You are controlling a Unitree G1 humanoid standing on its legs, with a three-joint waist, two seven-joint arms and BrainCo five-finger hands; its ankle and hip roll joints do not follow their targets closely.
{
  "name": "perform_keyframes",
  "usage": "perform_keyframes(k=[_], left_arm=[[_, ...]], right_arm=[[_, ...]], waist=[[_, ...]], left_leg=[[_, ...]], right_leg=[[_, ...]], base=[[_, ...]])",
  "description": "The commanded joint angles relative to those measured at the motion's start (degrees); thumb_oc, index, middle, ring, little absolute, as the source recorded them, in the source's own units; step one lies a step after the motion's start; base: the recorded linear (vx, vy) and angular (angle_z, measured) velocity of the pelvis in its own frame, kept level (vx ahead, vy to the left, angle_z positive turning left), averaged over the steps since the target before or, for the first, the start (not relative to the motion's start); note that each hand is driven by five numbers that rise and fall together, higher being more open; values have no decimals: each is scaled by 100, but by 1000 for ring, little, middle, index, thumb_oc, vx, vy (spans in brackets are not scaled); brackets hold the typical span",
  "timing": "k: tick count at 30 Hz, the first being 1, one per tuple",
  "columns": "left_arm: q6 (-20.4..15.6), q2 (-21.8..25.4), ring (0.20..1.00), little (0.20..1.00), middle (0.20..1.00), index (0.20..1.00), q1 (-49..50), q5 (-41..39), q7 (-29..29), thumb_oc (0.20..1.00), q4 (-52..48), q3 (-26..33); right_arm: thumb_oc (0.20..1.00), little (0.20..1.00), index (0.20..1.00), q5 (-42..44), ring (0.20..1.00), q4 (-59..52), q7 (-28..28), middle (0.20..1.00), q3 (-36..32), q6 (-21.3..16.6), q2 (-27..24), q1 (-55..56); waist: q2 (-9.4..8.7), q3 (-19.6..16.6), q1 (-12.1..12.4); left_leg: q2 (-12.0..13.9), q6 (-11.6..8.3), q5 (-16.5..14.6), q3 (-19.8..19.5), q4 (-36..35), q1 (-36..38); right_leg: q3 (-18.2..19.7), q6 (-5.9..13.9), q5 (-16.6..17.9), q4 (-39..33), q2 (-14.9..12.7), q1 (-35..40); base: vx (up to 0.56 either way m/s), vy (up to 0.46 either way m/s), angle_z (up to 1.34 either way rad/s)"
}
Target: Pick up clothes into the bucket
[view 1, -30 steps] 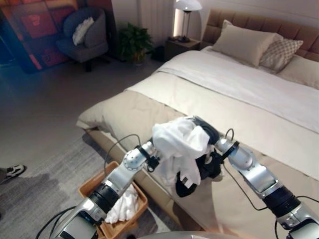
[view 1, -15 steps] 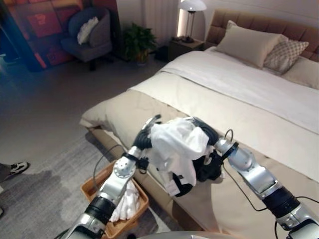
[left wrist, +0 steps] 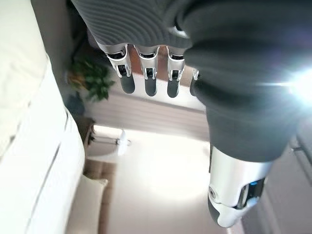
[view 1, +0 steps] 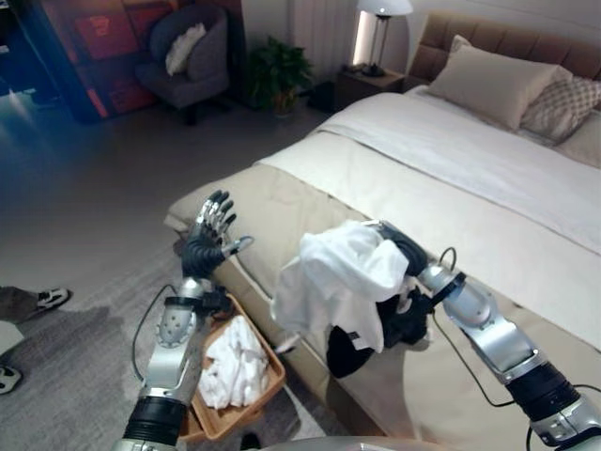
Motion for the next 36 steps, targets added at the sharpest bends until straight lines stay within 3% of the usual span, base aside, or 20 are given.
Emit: perform_keyframes(k=[1,12,14,20,29,36], left_arm=[[-379,258,1000,1000,1000,1000,-292,-262,-382,1000,-327,-136],[-138,803,1000,1000,1000,1000,-823,115,-845,1000,-732,-1269],[-131,1143,1000,1000,1000,1000,-1036,1011,-713,1000,-907,-1487],[-215,1560,1000,1000,1000,1000,-1422,3015,-300,1000,-1327,-1532],[-235,1964,1000,1000,1000,1000,-1825,4351,-408,1000,-1692,-1711],[-207,2345,1000,1000,1000,1000,-1899,4668,-619,1000,-1916,-1776]], right_arm=[[200,200,200,-12,200,-31,-158,200,-381,-560,368,-391],[200,200,200,-462,200,429,-217,200,-165,-431,419,-515],[200,200,200,-670,200,548,-219,200,-76,-369,388,-574],[200,200,200,-858,200,812,-255,200,-18,-251,447,-650],[200,200,200,-821,200,943,-202,200,28,-116,458,-727],[200,200,200,-741,200,923,-117,200,-24,-31,404,-693]], waist=[[-318,-93,88],[-285,-94,17],[-268,-101,-2],[-273,-94,2],[-263,-92,0],[-252,-95,-14]], left_leg=[[-60,31,-547,-18,134,386],[-54,44,-571,-4,142,401],[-55,48,-576,-6,126,414],[-56,49,-573,-23,109,404],[-57,55,-578,-22,97,405],[-64,58,-588,-11,86,424]], right_leg=[[235,210,627,300,-309,-468],[269,227,644,309,-315,-485],[276,235,641,303,-310,-482],[255,255,629,293,-297,-486],[279,261,638,292,-291,-511],[307,268,650,283,-291,-524]], base=[[0,0,0],[0,0,0],[0,0,0],[0,0,0],[0,0,0],[0,0,0]])
